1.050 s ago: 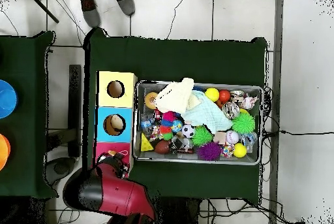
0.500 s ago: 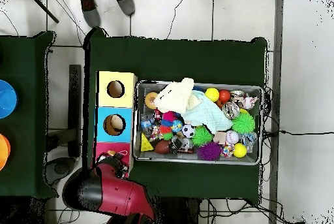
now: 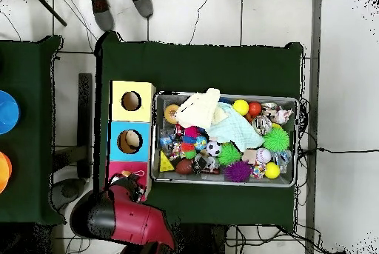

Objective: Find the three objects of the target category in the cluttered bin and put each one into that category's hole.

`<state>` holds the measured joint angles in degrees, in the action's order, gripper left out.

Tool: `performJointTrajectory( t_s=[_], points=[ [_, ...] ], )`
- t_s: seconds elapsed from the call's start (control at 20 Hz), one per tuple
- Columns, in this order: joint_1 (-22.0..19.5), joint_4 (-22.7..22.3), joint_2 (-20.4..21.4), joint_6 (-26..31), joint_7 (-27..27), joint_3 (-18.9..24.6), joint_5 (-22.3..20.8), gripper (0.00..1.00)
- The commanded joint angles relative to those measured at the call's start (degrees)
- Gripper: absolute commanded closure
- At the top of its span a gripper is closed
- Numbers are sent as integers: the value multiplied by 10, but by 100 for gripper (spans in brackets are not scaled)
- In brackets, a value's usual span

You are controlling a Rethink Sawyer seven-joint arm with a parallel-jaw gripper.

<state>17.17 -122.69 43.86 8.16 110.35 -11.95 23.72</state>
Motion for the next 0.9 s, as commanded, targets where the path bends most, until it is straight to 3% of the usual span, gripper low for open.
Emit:
performJointTrajectory(
  t_s=[0.05,0.5,0.9],
  points=[
    [11,36,4,105,89,64,-1,100],
    [12,43,-1,111,86,66,-2,100],
    [18,60,-50,73,80,53,-9,100]
  ],
)
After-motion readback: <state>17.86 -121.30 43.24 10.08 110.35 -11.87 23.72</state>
